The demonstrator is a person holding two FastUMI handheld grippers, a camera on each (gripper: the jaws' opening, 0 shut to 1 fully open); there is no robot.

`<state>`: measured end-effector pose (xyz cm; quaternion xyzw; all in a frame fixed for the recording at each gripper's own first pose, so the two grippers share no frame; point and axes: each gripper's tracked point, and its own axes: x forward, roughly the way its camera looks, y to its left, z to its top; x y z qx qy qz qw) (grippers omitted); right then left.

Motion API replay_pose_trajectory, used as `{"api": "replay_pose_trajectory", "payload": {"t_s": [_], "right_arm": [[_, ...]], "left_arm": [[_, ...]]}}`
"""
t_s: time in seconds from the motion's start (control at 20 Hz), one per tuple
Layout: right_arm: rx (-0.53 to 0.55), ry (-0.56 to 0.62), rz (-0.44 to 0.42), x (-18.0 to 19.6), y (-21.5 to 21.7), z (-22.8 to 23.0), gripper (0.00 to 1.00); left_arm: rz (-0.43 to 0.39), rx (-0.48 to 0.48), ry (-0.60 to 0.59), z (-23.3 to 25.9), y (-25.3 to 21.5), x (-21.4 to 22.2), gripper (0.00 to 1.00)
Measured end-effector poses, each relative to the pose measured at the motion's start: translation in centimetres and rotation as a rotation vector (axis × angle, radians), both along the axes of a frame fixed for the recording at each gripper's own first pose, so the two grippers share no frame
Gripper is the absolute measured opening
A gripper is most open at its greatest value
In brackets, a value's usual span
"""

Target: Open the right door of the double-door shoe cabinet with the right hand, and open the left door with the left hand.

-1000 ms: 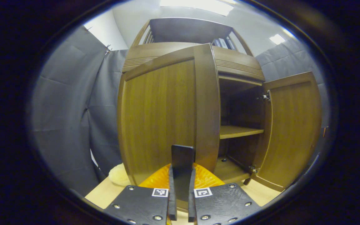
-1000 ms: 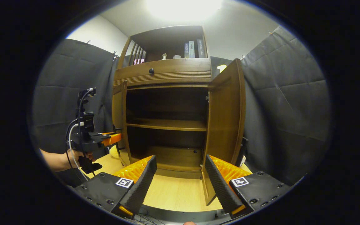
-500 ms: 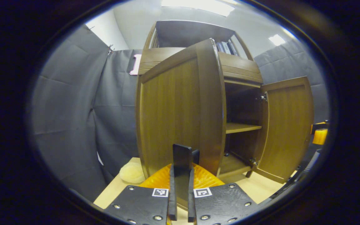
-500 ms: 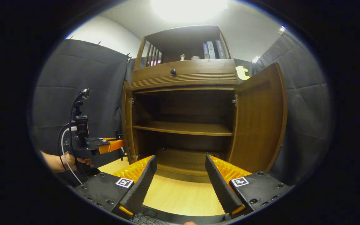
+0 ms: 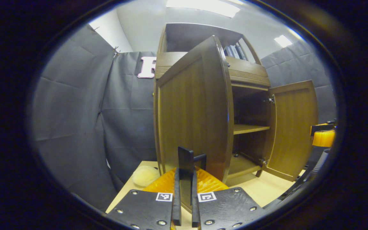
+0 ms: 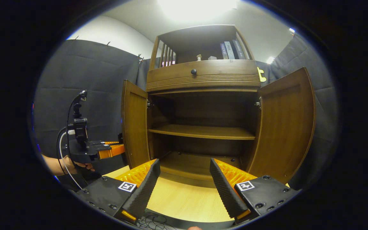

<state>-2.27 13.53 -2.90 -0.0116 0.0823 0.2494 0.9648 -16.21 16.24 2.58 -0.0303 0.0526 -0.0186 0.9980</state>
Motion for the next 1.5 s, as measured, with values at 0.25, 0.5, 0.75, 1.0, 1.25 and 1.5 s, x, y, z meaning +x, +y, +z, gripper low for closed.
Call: {"api": "replay_pose_trajectory", "payload": {"t_s": [0.25,0.5,0.75,1.0,1.25,1.5], "right_arm": [[-0.011,-0.008,0.025,0.3,2.5,-0.1,0.98],[-0.024,-0.001,0.054,1.1,5.1,-0.7,0.93],[-0.032,0.006,0.081,1.9,8.0,-1.0,0.98],[-0.042,0.014,0.087,2.5,9.9,-1.5,0.93],[-0.037,0.04,0.074,2.2,9.5,-1.9,1.0],[-0.024,0.013,0.045,1.3,6.5,-1.1,1.0]], "left_arm": [[0.059,0.008,-0.007,-0.4,4.6,-0.4,0.16],[0.081,-0.019,-0.009,-1.3,9.0,-0.9,0.1],[0.034,0.001,-0.022,-1.3,10.3,-0.7,0.11],[-0.03,-0.01,-0.022,-1.6,12.6,-0.4,0.11],[-0.054,0.008,-0.007,-2.1,13.5,-0.8,0.12],[0.009,0.039,0.029,-3.1,13.2,-4.4,0.15]]}}
